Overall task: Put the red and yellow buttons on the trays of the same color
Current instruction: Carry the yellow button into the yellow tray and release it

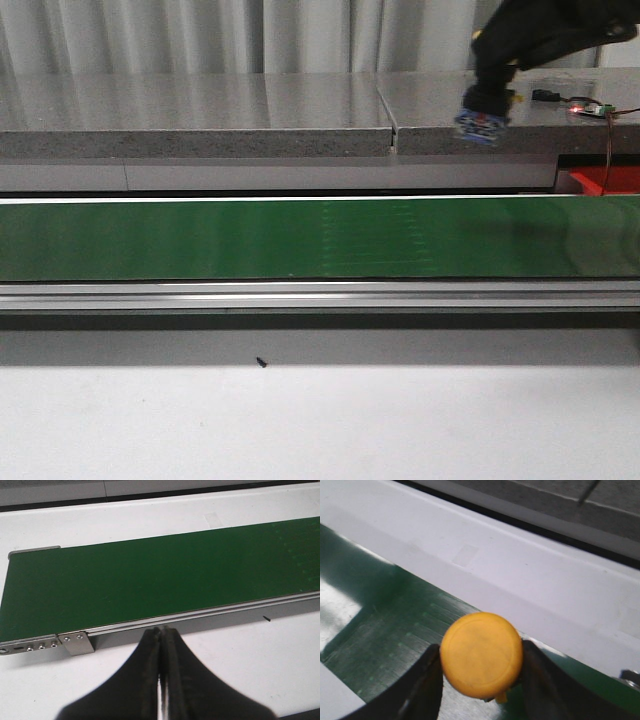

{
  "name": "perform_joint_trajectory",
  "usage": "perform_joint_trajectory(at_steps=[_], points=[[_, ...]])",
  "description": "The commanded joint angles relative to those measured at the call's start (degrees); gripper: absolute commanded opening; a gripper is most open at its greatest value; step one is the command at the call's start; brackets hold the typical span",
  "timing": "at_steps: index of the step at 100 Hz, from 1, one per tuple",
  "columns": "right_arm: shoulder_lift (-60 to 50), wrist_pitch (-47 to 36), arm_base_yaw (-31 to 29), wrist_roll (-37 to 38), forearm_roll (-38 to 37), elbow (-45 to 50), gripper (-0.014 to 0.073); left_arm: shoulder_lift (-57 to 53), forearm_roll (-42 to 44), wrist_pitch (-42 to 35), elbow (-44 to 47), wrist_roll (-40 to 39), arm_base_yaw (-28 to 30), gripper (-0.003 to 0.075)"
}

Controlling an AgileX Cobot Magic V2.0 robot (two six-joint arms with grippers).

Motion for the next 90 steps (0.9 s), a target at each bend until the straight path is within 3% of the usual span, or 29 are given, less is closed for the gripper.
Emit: perform_joint_trajectory(at_steps=[1, 49, 75, 90], points=[[-4.0, -1.8, -4.2, 1.6, 2.3, 0.6, -0.0067, 0.1, -1.0, -3.5, -1.4, -0.5, -0.4, -0.0019], [-11.0, -2.6, -27.5, 7.3, 2.3, 3.8, -0.0067, 0.1, -1.0, -3.5, -1.4, -0.5, -0.4, -0.0019], [-11.0, -9.1, -35.8, 8.1, 2.1, 6.0, -0.0067, 0.1, -1.0, -3.5, -1.4, -0.5, -0.4, -0.0019], [-11.0, -11.9, -37.7, 9.7, 2.1, 9.1, -0.0067, 0.1, -1.0, -3.5, -1.4, -0.5, -0.4, -0.0019]])
